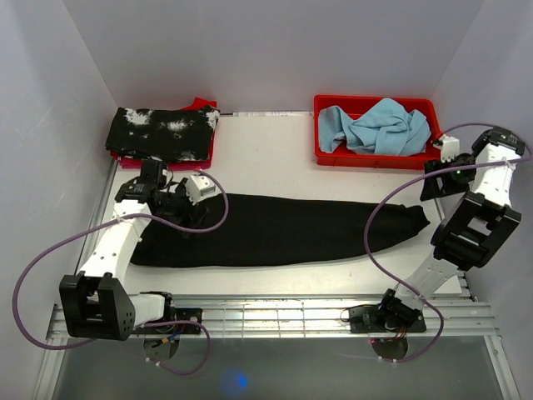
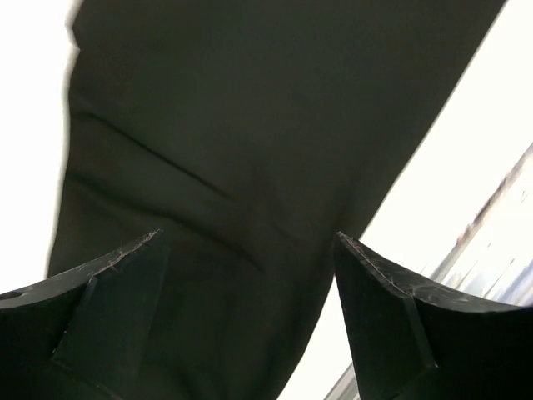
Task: Fold and stack the trousers
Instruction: Fold the trousers
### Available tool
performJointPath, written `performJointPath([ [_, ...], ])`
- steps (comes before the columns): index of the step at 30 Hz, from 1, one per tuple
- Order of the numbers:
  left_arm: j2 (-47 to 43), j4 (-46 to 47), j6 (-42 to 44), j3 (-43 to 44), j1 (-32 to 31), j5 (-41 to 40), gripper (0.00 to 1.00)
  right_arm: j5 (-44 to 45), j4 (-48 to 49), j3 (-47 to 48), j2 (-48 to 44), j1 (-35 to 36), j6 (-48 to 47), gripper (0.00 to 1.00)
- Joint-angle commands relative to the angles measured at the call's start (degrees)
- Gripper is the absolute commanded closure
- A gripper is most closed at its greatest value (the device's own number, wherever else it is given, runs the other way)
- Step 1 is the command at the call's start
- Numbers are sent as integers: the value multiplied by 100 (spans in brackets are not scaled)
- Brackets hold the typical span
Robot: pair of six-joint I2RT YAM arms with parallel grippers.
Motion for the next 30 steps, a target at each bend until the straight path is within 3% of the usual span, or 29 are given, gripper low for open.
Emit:
performJointPath([
  [1, -114, 704, -1199, 233, 30, 306, 10, -617, -257, 820, 31, 208, 42, 30],
  [4, 271, 1320, -2183, 355, 30, 34, 12, -1188, -284, 795, -39, 709, 86, 50],
  [10, 1362, 1683, -3345, 1488, 38, 183, 16, -1463, 137, -310, -83, 2071, 33, 70],
  [17, 2435, 1815, -3408, 2131, 30, 332, 18, -1050, 1138, -1691, 110, 2389, -186, 74],
  [21, 2787, 1903, -3153, 2175, 21, 473, 19, -926, 1359, -2114, 198, 2398, -345, 72],
  [26, 3226, 2026, -2731, 2141, 12, 631, 21, -1390, 1175, -1606, -21, 2599, -13, 64],
  [30, 3525, 2061, -2161, 2105, -14, 841, 29, -1515, 1938, -1333, -609, 2766, 524, 36],
])
